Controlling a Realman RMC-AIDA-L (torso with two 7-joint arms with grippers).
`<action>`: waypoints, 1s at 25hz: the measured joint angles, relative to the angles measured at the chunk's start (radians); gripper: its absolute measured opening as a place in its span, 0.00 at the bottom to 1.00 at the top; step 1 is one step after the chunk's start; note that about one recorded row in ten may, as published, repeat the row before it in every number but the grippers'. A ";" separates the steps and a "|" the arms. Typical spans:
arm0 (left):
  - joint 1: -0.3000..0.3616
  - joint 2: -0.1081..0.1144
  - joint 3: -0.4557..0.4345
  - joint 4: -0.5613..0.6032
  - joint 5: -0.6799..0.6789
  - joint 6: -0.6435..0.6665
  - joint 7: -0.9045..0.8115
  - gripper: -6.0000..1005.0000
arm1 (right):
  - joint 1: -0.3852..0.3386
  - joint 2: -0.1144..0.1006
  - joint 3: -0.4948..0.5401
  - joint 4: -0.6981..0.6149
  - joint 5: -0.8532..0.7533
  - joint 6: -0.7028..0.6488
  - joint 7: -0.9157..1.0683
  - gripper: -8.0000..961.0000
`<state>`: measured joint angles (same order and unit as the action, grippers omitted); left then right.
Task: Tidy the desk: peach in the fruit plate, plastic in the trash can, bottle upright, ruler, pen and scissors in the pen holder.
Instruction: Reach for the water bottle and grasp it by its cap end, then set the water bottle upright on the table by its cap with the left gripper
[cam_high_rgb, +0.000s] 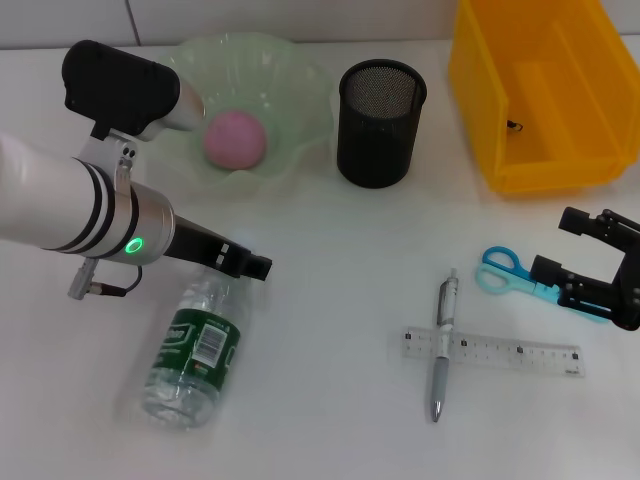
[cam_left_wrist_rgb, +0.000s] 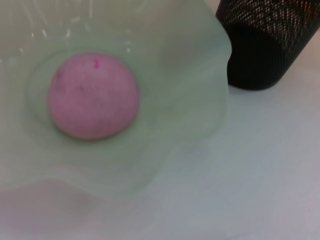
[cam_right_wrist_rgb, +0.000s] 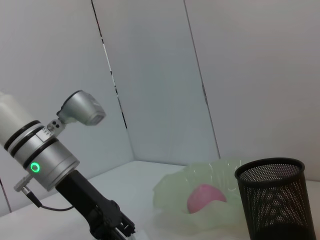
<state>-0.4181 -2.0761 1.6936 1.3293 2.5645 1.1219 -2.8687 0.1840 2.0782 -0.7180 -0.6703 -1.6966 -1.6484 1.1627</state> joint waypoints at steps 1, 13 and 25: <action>-0.003 0.000 0.000 -0.008 0.000 0.000 0.000 0.79 | 0.000 0.000 0.000 0.003 0.000 0.000 0.000 0.86; -0.019 0.001 0.010 0.004 -0.003 0.038 0.030 0.65 | -0.003 -0.001 0.002 0.009 0.000 0.001 0.004 0.86; 0.030 0.004 0.010 0.155 -0.007 0.079 0.118 0.46 | -0.003 -0.001 0.007 0.011 0.000 0.001 0.008 0.86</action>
<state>-0.3880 -2.0723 1.7035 1.4848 2.5573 1.2005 -2.7510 0.1810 2.0770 -0.7106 -0.6595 -1.6965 -1.6475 1.1711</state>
